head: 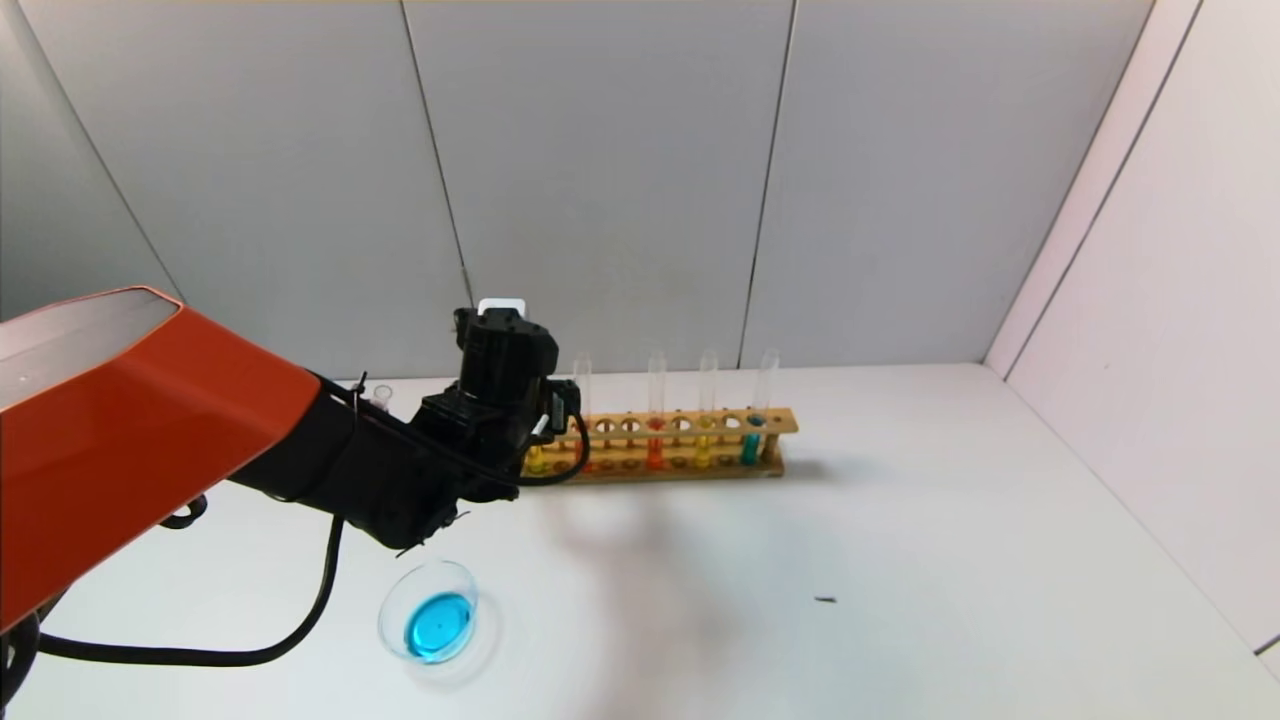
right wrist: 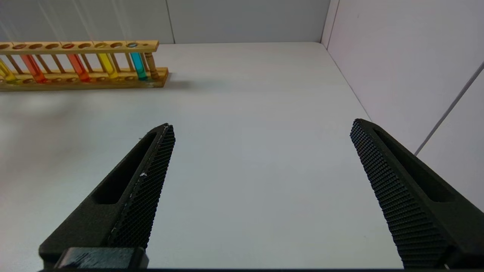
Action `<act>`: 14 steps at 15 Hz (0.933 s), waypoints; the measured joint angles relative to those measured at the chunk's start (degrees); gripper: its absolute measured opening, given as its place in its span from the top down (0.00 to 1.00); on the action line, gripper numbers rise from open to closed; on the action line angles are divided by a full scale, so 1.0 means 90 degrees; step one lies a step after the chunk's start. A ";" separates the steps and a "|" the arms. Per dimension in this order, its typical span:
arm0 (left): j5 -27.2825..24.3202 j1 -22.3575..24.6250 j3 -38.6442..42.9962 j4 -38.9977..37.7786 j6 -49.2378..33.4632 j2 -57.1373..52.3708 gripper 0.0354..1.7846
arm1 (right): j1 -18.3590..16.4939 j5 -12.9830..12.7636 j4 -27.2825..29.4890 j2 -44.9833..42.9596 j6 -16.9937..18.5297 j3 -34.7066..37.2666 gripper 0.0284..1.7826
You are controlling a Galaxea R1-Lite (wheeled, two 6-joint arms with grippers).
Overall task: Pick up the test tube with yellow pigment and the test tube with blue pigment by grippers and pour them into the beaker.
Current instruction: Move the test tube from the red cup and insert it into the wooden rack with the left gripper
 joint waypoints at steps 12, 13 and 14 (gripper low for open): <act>0.0005 0.0108 -0.0187 0.0005 0.0068 0.0310 0.45 | 0.0000 0.0000 0.0000 0.0000 0.0001 0.0000 0.05; 0.0009 0.0104 -0.0183 0.0003 0.0070 0.0306 0.56 | 0.0000 0.0000 0.0000 0.0000 0.0001 0.0000 0.05; 0.0008 0.0096 -0.0180 0.0003 0.0074 0.0303 0.67 | 0.0000 0.0000 0.0000 0.0000 0.0001 0.0000 0.05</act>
